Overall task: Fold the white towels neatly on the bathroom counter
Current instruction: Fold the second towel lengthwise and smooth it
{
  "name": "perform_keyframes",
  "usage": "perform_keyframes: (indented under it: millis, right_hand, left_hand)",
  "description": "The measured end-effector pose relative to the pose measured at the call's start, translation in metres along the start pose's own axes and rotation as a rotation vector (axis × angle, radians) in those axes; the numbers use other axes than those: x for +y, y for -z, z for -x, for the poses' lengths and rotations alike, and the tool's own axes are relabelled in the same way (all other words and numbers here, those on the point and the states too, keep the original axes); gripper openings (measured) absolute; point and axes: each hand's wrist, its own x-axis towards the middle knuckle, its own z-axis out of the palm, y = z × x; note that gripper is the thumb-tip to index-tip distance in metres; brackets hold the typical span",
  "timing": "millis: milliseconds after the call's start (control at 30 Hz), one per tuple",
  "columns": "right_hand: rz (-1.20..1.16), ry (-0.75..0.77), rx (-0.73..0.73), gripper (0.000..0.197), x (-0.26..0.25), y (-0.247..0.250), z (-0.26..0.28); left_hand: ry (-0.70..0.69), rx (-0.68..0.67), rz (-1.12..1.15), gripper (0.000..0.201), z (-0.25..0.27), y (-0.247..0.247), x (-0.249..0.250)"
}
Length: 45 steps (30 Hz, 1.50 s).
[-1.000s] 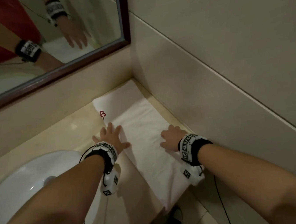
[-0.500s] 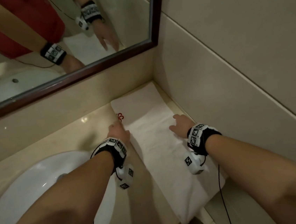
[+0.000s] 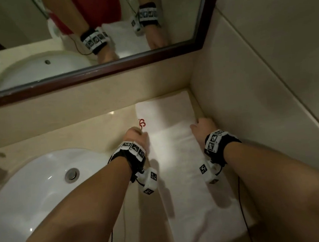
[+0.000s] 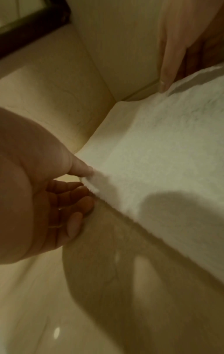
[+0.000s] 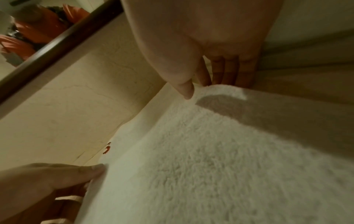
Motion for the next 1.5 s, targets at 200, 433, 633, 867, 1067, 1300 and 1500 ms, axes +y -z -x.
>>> perform_keyframes:
  millis: [200, 433, 633, 867, 1067, 1300, 1500]
  right_hand:
    - [-0.065, -0.027, -0.018, 0.028, -0.003, -0.003, -0.013]
    - [-0.136, -0.069, -0.044, 0.023, 0.001, 0.0, -0.002]
    - [-0.297, -0.062, 0.0, 0.046, 0.017, -0.006, 0.008]
    - [-0.415, 0.161, 0.045, 0.02, 0.005, -0.011, 0.024]
    - [-0.589, 0.111, -0.045, 0.031, 0.0, -0.018, 0.032]
    - [-0.611, 0.13, -0.078, 0.03, 0.005, -0.005, 0.042]
    - [-0.656, 0.088, -0.058, 0.028, -0.012, 0.014, 0.041]
  left_hand:
    - [0.027, -0.014, -0.072, 0.027, 0.002, -0.007, 0.001]
    - [0.039, -0.105, -0.138, 0.026, 0.014, -0.006, -0.005]
    - [0.057, -0.036, 0.091, 0.018, 0.026, -0.006, -0.008]
    - [0.163, 0.043, 0.26, 0.032, 0.025, 0.013, -0.03]
    - [0.238, -0.025, 0.375, 0.045, 0.031, 0.011, -0.044]
    - [0.172, -0.072, 0.317, 0.035, 0.045, 0.023, -0.037]
    - [0.185, -0.051, 0.468, 0.028, 0.046, 0.039, -0.026]
